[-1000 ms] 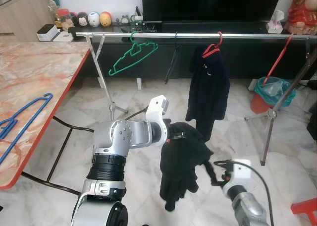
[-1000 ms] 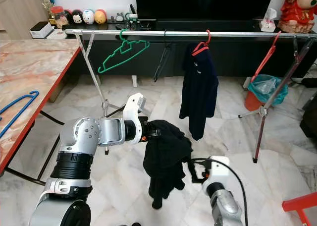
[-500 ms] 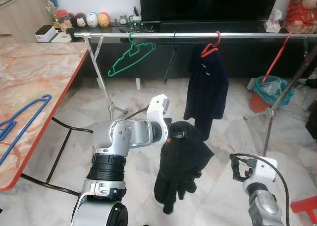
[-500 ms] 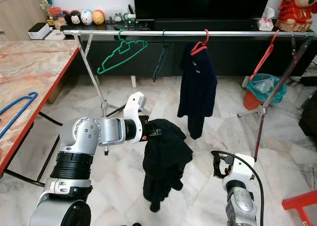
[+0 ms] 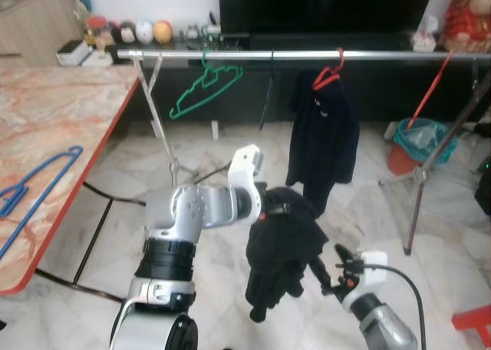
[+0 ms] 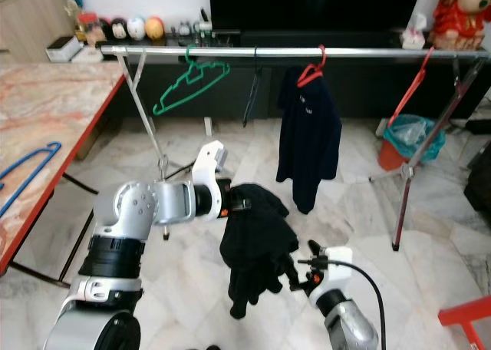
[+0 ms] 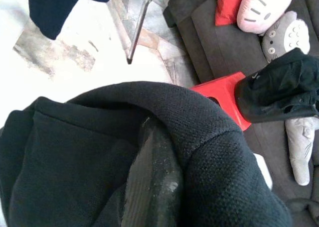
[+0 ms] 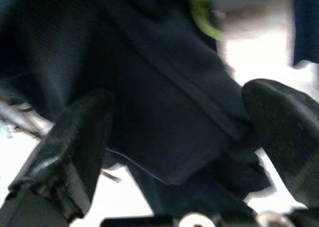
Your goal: Hang hanger
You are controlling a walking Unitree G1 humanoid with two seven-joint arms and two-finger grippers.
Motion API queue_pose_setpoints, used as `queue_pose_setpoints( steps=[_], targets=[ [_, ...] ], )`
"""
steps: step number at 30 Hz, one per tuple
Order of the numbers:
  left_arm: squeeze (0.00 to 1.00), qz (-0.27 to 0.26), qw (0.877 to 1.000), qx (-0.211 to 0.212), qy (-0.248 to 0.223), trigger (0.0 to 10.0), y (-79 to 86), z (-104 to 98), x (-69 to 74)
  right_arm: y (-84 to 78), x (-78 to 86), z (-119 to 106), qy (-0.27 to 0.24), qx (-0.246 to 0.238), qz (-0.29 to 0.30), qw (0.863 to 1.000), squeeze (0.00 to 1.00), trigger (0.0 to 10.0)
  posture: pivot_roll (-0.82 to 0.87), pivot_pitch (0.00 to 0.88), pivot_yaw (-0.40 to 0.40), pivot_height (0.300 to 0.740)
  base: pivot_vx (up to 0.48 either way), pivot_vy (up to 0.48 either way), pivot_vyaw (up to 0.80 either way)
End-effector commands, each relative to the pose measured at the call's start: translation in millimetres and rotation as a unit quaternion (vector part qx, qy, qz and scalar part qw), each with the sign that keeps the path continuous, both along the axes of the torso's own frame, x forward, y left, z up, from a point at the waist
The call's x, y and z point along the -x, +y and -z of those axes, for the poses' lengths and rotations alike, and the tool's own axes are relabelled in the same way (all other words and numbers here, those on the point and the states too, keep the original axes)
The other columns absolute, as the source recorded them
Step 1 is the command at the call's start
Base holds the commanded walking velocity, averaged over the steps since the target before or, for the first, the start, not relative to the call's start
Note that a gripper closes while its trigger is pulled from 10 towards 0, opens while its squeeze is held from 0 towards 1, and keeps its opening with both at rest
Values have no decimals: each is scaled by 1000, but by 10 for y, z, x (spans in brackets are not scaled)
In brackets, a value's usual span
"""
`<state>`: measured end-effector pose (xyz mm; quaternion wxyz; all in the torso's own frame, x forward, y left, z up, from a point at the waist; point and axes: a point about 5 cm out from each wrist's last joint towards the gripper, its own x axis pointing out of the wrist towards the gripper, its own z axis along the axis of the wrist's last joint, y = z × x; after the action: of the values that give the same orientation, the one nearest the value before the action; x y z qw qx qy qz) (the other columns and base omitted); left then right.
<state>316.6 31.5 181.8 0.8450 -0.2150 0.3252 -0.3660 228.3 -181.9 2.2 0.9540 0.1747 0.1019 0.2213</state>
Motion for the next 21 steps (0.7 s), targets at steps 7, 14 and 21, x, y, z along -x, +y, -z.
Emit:
queue_pose_setpoints(
  steps=[7, 14, 21],
  targets=[
    [0, 9, 1000, 9, -7, 10000, -26, -10, 5, 55, 124, -239, -24, -74, -82, 994, 0, 10000, -21, 0, 72, 740, 0, 0, 0],
    [0, 10, 1000, 6, -8, 10000, -23, -1, 6, 110, 312, -237, 10, -29, -140, 990, 0, 10000, -15, 0, 69, 740, 0, 0, 0],
    [0, 15, 1000, 5, -8, 10000, -38, 13, 10, 33, 560, -96, 65, 15, -158, 985, 0, 10000, -26, 0, 74, 740, 0, 0, 0]
  ],
)
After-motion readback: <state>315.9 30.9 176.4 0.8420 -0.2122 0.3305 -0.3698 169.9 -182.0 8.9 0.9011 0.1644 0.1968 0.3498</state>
